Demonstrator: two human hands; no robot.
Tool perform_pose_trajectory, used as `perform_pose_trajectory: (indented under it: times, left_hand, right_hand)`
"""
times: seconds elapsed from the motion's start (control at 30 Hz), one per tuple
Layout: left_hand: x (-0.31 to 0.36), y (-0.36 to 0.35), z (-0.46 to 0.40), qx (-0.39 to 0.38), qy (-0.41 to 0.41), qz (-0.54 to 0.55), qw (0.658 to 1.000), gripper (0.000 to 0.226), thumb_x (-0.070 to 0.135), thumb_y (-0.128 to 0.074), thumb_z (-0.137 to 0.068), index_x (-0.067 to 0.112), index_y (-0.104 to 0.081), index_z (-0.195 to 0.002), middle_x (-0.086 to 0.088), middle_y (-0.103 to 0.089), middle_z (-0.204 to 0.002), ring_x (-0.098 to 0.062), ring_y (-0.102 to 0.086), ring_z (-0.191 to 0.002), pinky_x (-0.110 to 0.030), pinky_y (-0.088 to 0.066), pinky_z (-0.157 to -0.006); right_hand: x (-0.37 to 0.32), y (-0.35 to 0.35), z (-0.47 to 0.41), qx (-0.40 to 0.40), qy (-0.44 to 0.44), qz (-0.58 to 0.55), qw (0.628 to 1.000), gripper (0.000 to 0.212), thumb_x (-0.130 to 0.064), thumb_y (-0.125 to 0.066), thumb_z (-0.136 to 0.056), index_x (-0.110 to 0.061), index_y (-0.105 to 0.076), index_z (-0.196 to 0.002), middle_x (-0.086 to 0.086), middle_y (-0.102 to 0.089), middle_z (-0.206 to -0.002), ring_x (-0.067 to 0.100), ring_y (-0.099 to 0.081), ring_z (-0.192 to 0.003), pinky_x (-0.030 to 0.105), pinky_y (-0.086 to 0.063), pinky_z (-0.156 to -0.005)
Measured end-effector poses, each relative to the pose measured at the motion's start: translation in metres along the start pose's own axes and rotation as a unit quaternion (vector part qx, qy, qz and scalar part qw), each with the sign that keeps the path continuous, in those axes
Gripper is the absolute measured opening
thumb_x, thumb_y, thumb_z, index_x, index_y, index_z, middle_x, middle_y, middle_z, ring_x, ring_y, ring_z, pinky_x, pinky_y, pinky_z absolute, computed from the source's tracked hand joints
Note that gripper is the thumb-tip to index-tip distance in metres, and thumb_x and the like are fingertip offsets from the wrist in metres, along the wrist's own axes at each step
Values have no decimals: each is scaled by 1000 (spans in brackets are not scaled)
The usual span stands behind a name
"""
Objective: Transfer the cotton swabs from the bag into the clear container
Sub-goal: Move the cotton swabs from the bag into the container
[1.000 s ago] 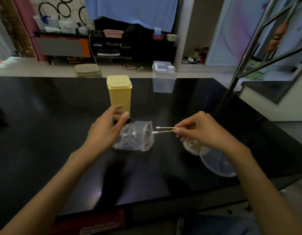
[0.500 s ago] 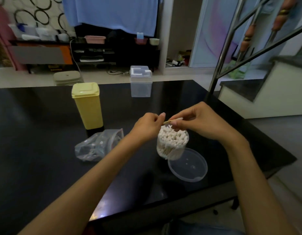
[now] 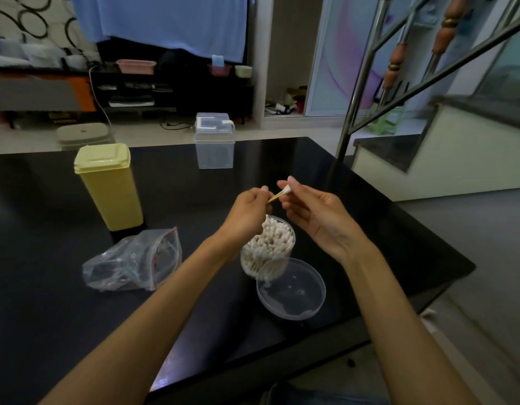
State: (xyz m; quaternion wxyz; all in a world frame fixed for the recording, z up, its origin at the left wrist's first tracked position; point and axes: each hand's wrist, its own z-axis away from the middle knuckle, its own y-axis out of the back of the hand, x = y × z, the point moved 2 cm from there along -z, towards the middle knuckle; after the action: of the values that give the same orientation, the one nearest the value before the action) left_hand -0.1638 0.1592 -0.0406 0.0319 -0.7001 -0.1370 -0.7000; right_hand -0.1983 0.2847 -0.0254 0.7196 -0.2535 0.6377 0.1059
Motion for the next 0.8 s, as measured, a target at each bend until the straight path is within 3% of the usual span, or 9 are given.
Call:
perform_pose_trajectory:
  times: [0.13, 0.2, 0.3, 0.4, 0.47, 0.57, 0.67, 0.8]
  left_hand:
    - [0, 5, -1, 19, 10, -4, 1000, 28, 26, -30, -103, 13, -54, -109, 3, -50, -79, -4, -45, -65, -16, -37, -55]
    - [1, 9, -2, 6, 6, -13, 1000, 30, 28, -31, -102, 13, -54, -114, 3, -53, -82, -5, -48, -69, -20, -40, -60]
    - [-9, 26, -12, 31, -10, -183, 983, 37, 28, -28, -103, 14, -53, -126, -10, -59, -118, -21, -56, -107, -39, -45, -92]
    - [-30, 36, -20, -13, 47, -283, 958, 42, 19, -34, -101, 10, -38, -142, -12, -42, -146, -27, -39, -134, -38, -31, -111]
    - [-42, 35, -19, -44, 78, -262, 961, 44, 14, -40, -99, 8, -38, -142, -14, -43, -144, -28, -41, -132, -41, -32, -112]
    - [-52, 34, -16, -41, 73, -204, 975, 33, 13, -41, -97, 11, -59, -125, -13, -61, -125, -28, -56, -116, -48, -44, -101]
    - [-51, 36, -14, -47, 67, -207, 975, 31, 15, -41, -98, 16, -64, -119, -10, -63, -121, -26, -58, -113, -48, -46, -99]
    - [-48, 34, -13, -42, 50, -247, 967, 33, 17, -40, -98, 19, -63, -121, -11, -62, -123, -29, -57, -113, -49, -47, -97]
  right_hand:
    - [3, -3, -2, -7, 48, 58, 997, 21, -24, -66, -80, -16, -71, -99, -2, -73, -89, 6, -69, -84, 17, -54, -75]
    - [3, -2, -5, 12, 81, 124, 989, 22, -20, -66, -83, -13, -70, -104, 0, -74, -95, 8, -70, -87, 18, -55, -76]
    - [4, 10, -11, 68, 108, 164, 978, 21, -18, -65, -85, -11, -70, -104, 1, -73, -95, 10, -70, -89, 20, -56, -76]
    - [9, 30, -18, 113, 107, 210, 965, 20, -18, -64, -86, -11, -69, -104, 1, -72, -94, 9, -69, -90, 24, -55, -83]
    - [17, 38, -20, 109, 104, 243, 958, 17, -18, -63, -87, -14, -69, -102, -2, -73, -92, 7, -69, -88, 25, -55, -84]
    - [25, 42, -21, 106, 126, 292, 942, 16, -17, -64, -86, -18, -70, -101, -9, -72, -89, 1, -68, -86, 19, -54, -83]
    - [25, 40, -23, 102, 164, 359, 913, 19, -19, -66, -85, -18, -71, -103, -10, -70, -95, -2, -66, -90, 11, -51, -80]
    - [22, 30, -25, 101, 219, 471, 849, 23, -21, -66, -85, -19, -70, -107, -4, -71, -103, 3, -64, -95, 22, -51, -87]
